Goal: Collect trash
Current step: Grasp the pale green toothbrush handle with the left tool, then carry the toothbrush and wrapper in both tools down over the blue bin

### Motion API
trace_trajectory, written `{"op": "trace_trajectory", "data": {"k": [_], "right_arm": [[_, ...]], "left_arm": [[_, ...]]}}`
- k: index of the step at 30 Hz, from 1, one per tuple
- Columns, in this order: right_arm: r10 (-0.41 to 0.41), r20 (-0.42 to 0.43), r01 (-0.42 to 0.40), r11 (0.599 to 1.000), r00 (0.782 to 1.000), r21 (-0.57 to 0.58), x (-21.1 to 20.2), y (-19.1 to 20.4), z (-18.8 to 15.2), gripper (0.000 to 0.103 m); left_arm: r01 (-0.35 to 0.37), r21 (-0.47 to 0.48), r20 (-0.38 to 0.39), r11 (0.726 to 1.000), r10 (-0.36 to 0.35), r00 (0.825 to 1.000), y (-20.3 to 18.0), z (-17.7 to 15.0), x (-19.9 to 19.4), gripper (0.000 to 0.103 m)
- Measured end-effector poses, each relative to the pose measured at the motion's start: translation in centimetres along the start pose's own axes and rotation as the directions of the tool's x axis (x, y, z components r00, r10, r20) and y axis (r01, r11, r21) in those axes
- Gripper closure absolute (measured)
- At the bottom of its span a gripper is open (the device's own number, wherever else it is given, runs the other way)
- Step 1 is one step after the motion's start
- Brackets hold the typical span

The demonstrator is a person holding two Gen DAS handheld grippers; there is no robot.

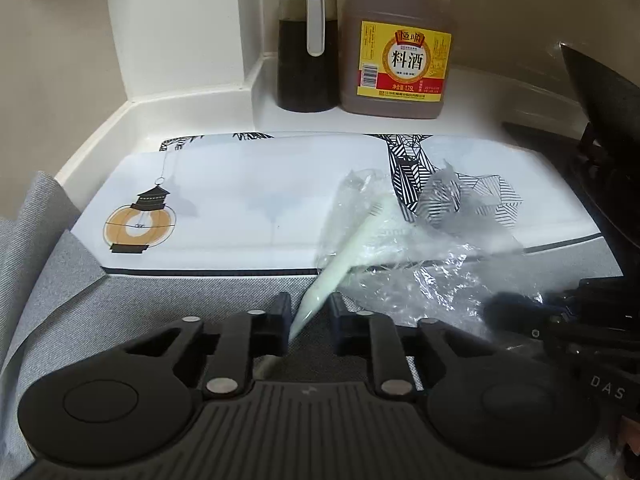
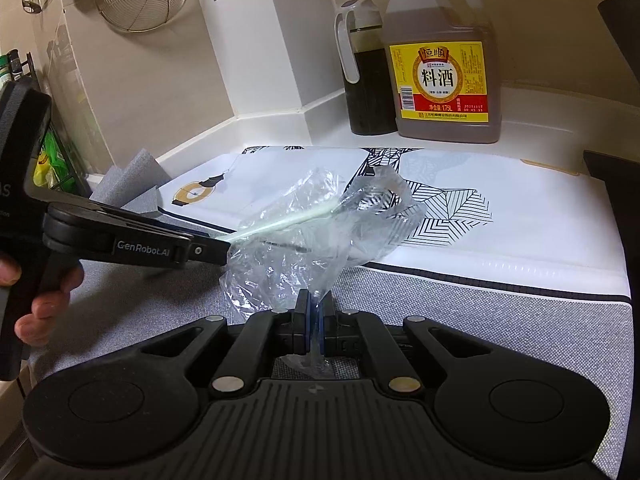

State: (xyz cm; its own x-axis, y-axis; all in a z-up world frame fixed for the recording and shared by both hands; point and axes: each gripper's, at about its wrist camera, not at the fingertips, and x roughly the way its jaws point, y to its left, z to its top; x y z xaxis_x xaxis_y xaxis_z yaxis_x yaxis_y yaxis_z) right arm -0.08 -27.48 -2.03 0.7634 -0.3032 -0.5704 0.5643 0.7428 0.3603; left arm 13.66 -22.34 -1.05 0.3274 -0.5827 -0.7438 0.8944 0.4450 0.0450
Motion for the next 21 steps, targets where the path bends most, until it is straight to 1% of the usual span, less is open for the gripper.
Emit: {"op": "trace_trajectory", "data": {"k": [1,4,7,10,14,17,19,21], "right_arm": [[0.0,0.001,0.0,1.0,1.0,0.0,0.0,0.0,0.0,0.1],[0.006,0.015,-0.007,1.0,1.0,0.025,-0.2,-0.4,0.0,0.099],[0.006,0.044,-0.008,0.999,0.999,0.046,-0.5,-0.8,0.0,0.099],[0.011,0.089,-0.015,0.999,0.996,0.038,-1.1,-0.6,0.0,0.1],[-0.016,0.183,0.009,0.999,0.983,0.039,-2.1,-0.7,0.1,0.1],[-0.004,0.205,-0.006,0.999,0.979,0.052,-2.3,-1.0,0.2,0.1],[0.012,0.212,-0.023,0.999,0.977,0.049,-2.3,-0.9,0.2,0.1],[0.036,0.217,-0.045,0.998,0.976,0.037,-2.3,-0.8,0.2,0.1]], "left_arm": [[0.005,-0.016,0.005,1.0,-0.005,1.0,0.1,-0.1,-0.3,0.089],[-0.005,-0.066,0.033,0.998,0.007,0.999,0.6,-0.7,-2.0,0.093],[-0.029,-0.098,0.06,0.995,0.035,0.998,1.2,-1.6,-4.1,0.093],[-0.06,-0.123,0.076,0.991,0.069,0.995,1.3,-2.6,-6.2,0.093],[-0.097,-0.169,0.105,0.981,0.116,0.988,2.0,-3.5,-8.8,0.093],[-0.127,-0.22,0.107,0.967,0.153,0.982,2.3,-4.4,-10.4,0.093],[-0.146,-0.233,0.109,0.961,0.175,0.979,1.9,-5.1,-11.7,0.093],[-0.188,-0.235,0.105,0.954,0.217,0.971,1.1,-6.0,-13.1,0.093]]}}
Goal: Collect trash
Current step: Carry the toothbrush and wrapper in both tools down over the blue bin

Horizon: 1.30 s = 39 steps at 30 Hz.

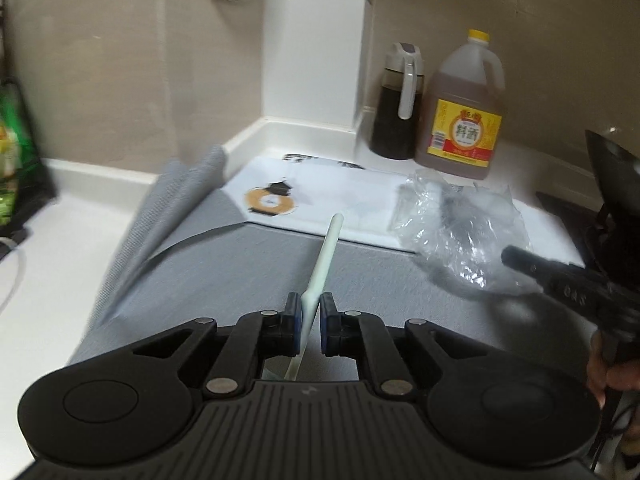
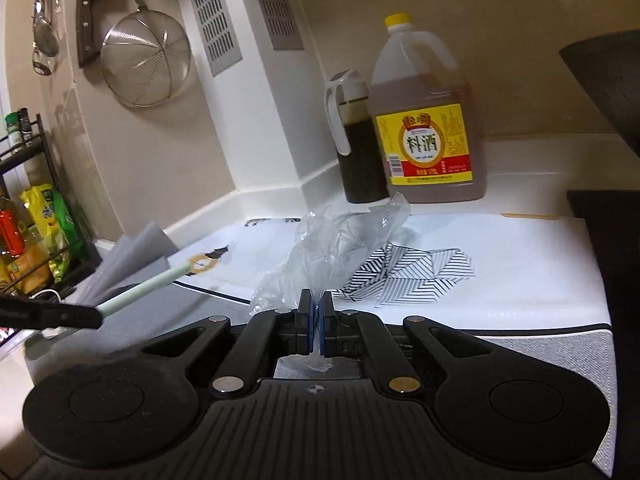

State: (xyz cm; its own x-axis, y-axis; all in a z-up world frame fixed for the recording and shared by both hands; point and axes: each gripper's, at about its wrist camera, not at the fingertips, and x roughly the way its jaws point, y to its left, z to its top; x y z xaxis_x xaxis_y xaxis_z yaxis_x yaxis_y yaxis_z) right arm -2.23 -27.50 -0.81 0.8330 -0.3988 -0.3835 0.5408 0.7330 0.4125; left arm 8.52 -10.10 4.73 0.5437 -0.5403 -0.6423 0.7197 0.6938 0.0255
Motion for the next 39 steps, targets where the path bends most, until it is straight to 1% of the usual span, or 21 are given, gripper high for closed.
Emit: {"op": "trace_trajectory", "data": {"k": [3,7,8,10,13,15,20,25,27,29,32,35,39], "right_arm": [[0.04,-0.004,-0.04,0.999,0.999,-0.006,0.0,0.2,-0.1,0.1],[0.084,0.007,-0.084,0.996,0.996,0.028,-0.2,-0.2,-0.1,0.1],[0.084,0.001,-0.084,0.996,0.997,0.041,-0.3,-0.4,-0.1,0.1],[0.049,-0.026,-0.048,0.998,0.998,0.035,-0.8,-0.5,-0.4,0.1],[0.025,-0.041,-0.025,1.0,0.999,0.002,-2.7,-0.4,-1.0,0.1],[0.023,-0.047,-0.024,1.0,0.999,-0.009,-4.4,-0.3,-1.2,0.1],[0.028,-0.05,-0.029,0.999,0.998,-0.034,-9.1,0.4,-1.9,0.1],[0.059,-0.049,-0.063,0.995,0.997,-0.072,-12.9,2.1,-2.5,0.1],[0.078,-0.046,-0.082,0.993,0.996,-0.087,-14.3,3.0,-2.7,0.1],[0.105,-0.046,-0.109,0.988,0.993,-0.108,-15.8,4.1,-3.1,0.1],[0.14,-0.055,-0.147,0.978,0.989,-0.147,-17.9,5.7,-3.8,0.1],[0.18,-0.089,-0.193,0.967,0.98,-0.168,-19.7,7.1,-4.9,0.1],[0.219,-0.142,-0.244,0.952,0.965,-0.184,-21.5,8.7,-6.8,0.1]], "left_arm": [[-0.041,-0.005,-0.01,0.999,0.041,0.999,-0.1,-1.7,-2.5,0.093],[-0.067,-0.031,-0.02,0.997,0.066,0.998,0.2,-4.1,-6.2,0.093],[-0.073,-0.034,-0.021,0.997,0.072,0.997,0.4,-4.7,-7.2,0.093],[-0.091,-0.037,-0.015,0.995,0.091,0.996,0.7,-6.1,-9.2,0.093],[-0.101,-0.056,-0.019,0.993,0.1,0.995,1.4,-8.3,-11.9,0.093],[-0.124,-0.072,-0.034,0.99,0.122,0.992,1.9,-9.8,-13.3,0.093],[-0.188,-0.124,-0.095,0.974,0.177,0.98,2.9,-13.6,-15.5,0.093],[-0.22,-0.175,-0.149,0.96,0.195,0.969,3.9,-17.2,-17.1,0.093],[-0.217,-0.201,-0.164,0.955,0.186,0.969,4.3,-18.5,-17.7,0.093],[-0.212,-0.216,-0.164,0.953,0.179,0.97,4.3,-19.6,-18.4,0.093],[-0.223,-0.204,-0.157,0.953,0.193,0.968,4.0,-21.0,-19.6,0.093],[-0.223,-0.194,-0.151,0.955,0.195,0.969,3.3,-22.2,-20.7,0.093],[-0.208,-0.188,-0.157,0.96,0.18,0.971,2.4,-23.9,-21.6,0.093]]}}
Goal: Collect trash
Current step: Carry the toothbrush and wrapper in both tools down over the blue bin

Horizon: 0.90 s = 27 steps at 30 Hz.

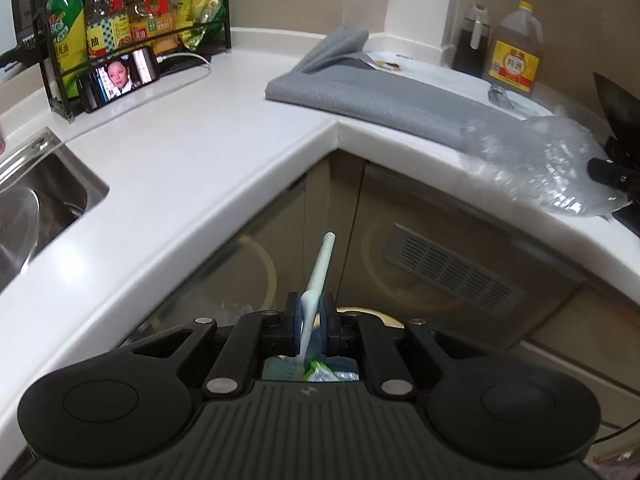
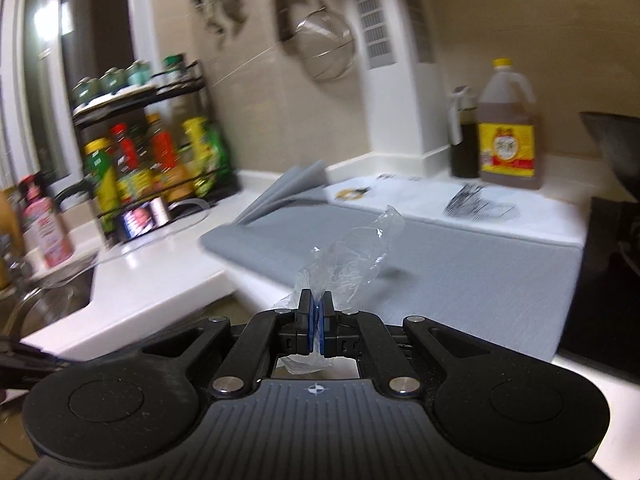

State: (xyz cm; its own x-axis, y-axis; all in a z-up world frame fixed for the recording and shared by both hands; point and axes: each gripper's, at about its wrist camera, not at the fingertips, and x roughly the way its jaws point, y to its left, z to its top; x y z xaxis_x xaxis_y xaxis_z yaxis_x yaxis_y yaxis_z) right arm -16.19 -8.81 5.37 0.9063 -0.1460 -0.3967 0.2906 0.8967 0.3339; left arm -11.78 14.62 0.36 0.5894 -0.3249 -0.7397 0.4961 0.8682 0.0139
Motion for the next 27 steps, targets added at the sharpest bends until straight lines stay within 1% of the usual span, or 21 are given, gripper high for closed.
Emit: {"op": "trace_trajectory", "data": {"k": [4,7,10,14,18,22,27], "right_arm": [[0.047,-0.072,-0.048,0.999,0.996,-0.012,-0.1,2.0,-2.2,0.1],[0.071,-0.141,-0.074,0.997,0.987,-0.013,0.5,3.4,-4.1,0.1],[0.083,-0.196,-0.09,0.996,0.977,-0.028,1.3,4.6,-5.9,0.1],[0.078,-0.257,-0.095,0.994,0.963,-0.055,2.0,5.7,-7.7,0.1],[0.069,-0.294,-0.09,0.994,0.953,-0.06,2.5,6.0,-8.5,0.1],[0.065,-0.317,-0.091,0.994,0.946,-0.067,3.1,6.2,-8.6,0.1],[0.067,-0.342,-0.1,0.992,0.937,-0.08,3.6,6.6,-8.9,0.1]], "left_arm": [[0.006,-0.003,-0.019,1.0,-0.006,1.0,-0.3,-1.8,-0.2,0.093],[0.017,-0.007,-0.051,1.0,-0.018,0.999,-0.5,-2.8,0.2,0.093],[0.016,-0.004,-0.072,1.0,-0.017,0.997,-0.9,-3.5,0.8,0.093],[0.023,0.003,-0.106,1.0,-0.023,0.994,-1.3,-4.6,1.7,0.093],[0.027,0.015,-0.137,1.0,-0.024,0.99,-1.5,-5.2,2.7,0.093],[0.012,0.033,-0.144,0.999,-0.007,0.99,-1.5,-5.3,3.2,0.093],[0.016,0.042,-0.156,0.999,-0.009,0.988,-1.6,-5.4,3.7,0.093]]}}
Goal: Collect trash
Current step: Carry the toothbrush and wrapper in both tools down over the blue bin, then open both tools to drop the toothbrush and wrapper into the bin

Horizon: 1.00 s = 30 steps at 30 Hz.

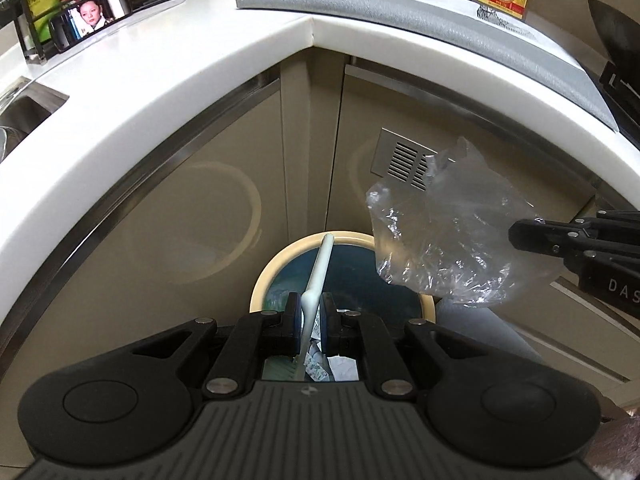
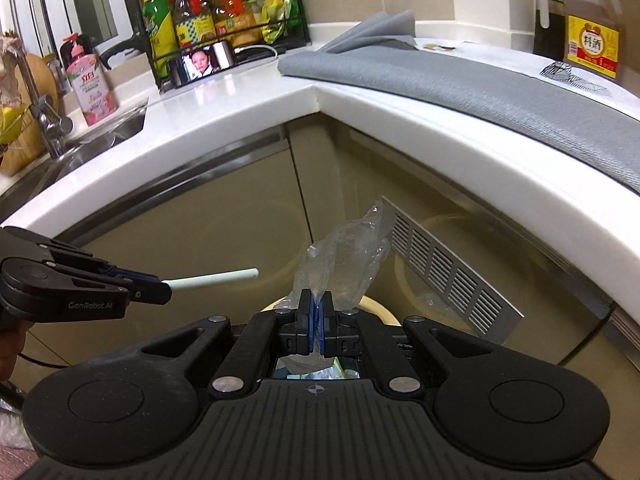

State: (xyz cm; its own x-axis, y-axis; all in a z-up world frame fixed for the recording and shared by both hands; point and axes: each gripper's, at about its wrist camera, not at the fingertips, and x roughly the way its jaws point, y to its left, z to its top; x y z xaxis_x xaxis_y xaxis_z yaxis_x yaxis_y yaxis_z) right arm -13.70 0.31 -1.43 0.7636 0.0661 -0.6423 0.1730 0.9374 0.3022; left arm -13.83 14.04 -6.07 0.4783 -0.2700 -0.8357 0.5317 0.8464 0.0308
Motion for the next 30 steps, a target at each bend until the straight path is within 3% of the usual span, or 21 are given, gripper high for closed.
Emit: {"op": "trace_trajectory", "data": {"k": [30], "right_arm": [[0.007,-0.085,-0.007,1.0,0.996,0.006,2.3,-0.2,0.1,0.1]], "left_arm": [[0.0,0.03,-0.054,1.0,0.001,0.999,-0.9,0.2,2.8,0.093]]}}
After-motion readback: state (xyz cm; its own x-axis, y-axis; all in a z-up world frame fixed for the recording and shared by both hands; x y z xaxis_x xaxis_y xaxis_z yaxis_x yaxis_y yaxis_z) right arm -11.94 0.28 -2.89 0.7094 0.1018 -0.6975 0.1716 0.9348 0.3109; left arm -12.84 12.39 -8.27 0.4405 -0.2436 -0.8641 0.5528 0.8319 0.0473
